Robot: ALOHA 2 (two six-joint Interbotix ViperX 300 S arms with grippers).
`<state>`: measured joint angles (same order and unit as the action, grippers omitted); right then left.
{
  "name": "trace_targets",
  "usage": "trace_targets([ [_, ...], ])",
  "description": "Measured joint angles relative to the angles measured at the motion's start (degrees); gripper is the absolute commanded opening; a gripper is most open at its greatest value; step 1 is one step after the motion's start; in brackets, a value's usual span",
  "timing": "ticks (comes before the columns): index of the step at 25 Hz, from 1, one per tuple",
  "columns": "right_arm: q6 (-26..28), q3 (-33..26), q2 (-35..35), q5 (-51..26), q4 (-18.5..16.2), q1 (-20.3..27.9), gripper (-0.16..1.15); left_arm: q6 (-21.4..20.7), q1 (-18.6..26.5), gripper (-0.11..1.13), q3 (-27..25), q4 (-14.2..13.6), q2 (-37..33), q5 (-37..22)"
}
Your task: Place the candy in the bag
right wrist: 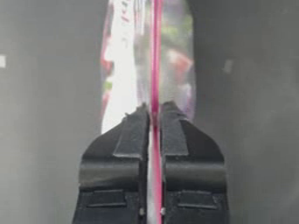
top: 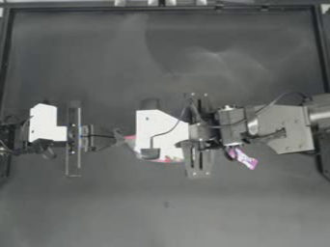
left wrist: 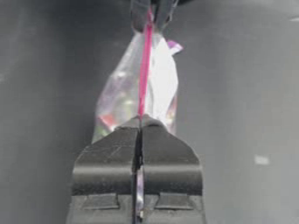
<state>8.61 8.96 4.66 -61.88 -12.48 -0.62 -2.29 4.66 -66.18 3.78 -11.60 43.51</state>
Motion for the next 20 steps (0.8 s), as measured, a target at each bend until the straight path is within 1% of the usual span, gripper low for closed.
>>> trace_targets([
  [20, 3.3, 11.1, -8.4, 3.3, -0.8, 0.8, 0.23, 0.1, -0.1, 0.06, 0.6, 0.0, 0.3, -0.8],
])
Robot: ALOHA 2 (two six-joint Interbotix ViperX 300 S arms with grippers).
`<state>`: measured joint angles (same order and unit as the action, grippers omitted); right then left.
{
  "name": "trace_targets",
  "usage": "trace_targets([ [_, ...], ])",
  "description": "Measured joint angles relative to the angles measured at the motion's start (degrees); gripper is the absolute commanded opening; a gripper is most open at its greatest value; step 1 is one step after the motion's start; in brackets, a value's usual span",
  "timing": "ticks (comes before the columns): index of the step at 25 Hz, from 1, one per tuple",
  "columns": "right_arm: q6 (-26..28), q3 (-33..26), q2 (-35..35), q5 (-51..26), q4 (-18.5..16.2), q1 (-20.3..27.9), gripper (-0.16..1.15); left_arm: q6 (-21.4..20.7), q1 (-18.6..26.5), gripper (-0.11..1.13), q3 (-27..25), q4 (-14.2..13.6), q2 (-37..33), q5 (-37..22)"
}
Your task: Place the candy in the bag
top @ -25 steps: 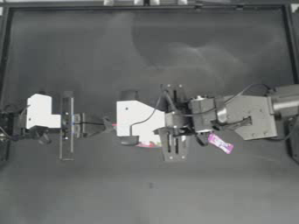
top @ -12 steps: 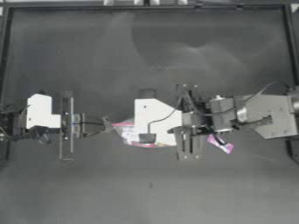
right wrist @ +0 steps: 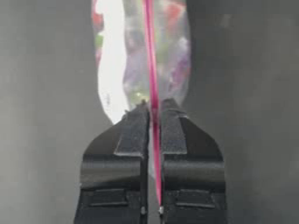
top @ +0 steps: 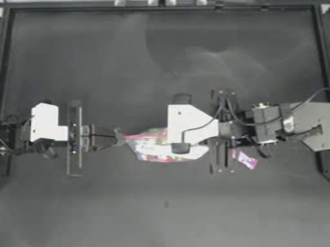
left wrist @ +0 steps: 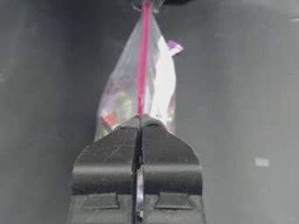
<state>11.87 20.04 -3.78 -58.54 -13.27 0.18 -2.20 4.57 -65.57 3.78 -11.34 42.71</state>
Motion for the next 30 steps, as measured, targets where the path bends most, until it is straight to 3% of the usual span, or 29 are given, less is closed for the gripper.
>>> trace_targets([
  [30, 3.4, 6.8, -5.1, 1.1, 0.0, 0.2, 0.23, 0.1, 0.1, 0.06, -0.1, 0.0, 0.4, -0.2],
])
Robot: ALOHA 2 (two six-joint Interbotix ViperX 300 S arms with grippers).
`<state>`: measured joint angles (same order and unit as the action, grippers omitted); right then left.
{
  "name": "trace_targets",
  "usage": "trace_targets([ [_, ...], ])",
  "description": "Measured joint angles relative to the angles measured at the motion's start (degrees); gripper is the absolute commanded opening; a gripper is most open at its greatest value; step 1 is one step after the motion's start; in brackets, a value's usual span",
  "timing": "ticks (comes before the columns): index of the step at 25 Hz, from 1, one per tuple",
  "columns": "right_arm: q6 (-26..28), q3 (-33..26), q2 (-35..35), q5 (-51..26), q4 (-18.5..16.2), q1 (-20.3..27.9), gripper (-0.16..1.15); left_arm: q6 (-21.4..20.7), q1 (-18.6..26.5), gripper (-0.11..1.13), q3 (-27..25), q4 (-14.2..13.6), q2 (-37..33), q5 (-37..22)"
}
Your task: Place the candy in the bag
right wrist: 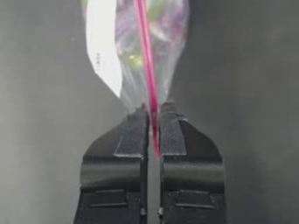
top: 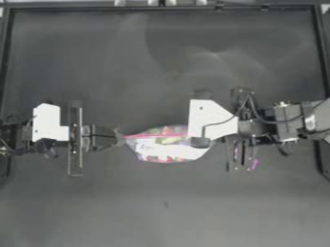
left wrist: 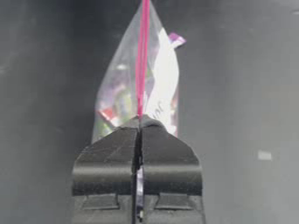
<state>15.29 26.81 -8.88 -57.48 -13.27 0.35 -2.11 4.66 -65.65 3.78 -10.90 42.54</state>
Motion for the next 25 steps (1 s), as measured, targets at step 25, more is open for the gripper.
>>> trace_targets([
  [25, 1.6, 3.4, -2.0, 5.6, 0.3, 0.1, 0.21, 0.2, 0.0, 0.06, 0.4, 0.1, 0.1, -1.9],
])
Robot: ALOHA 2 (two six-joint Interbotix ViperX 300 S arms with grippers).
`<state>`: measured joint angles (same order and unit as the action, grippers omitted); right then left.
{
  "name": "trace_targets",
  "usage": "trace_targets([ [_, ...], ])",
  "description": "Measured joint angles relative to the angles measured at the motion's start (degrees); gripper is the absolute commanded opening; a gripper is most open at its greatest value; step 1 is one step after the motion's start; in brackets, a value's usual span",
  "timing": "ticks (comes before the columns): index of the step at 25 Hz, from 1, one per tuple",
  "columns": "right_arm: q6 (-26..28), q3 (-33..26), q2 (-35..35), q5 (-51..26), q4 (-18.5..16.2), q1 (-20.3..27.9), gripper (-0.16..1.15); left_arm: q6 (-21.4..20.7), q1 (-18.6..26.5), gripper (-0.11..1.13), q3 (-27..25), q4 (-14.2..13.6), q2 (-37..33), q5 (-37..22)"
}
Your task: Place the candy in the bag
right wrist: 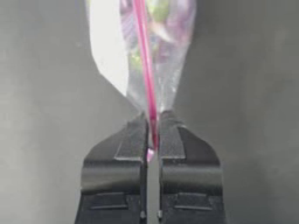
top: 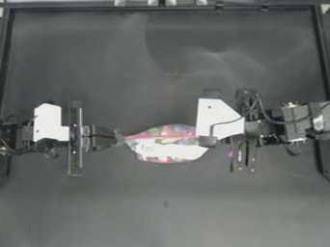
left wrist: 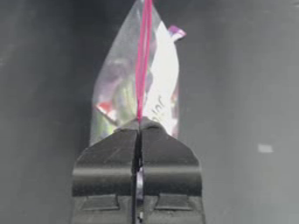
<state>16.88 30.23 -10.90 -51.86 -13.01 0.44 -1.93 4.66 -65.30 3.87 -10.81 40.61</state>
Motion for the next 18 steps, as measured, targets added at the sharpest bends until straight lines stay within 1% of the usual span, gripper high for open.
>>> trace_targets([
  [5, 0.3, 0.0, 0.0, 0.7, 0.0, 0.1, 0.21, -0.1, 0.0, 0.06, 1.3, 0.0, 0.0, -3.5],
  [18, 0.9, 0.0, 0.1, 4.7, 0.1, 0.0, 0.21, -0.2, -0.2, 0.06, 2.2, 0.0, 0.0, -4.6],
])
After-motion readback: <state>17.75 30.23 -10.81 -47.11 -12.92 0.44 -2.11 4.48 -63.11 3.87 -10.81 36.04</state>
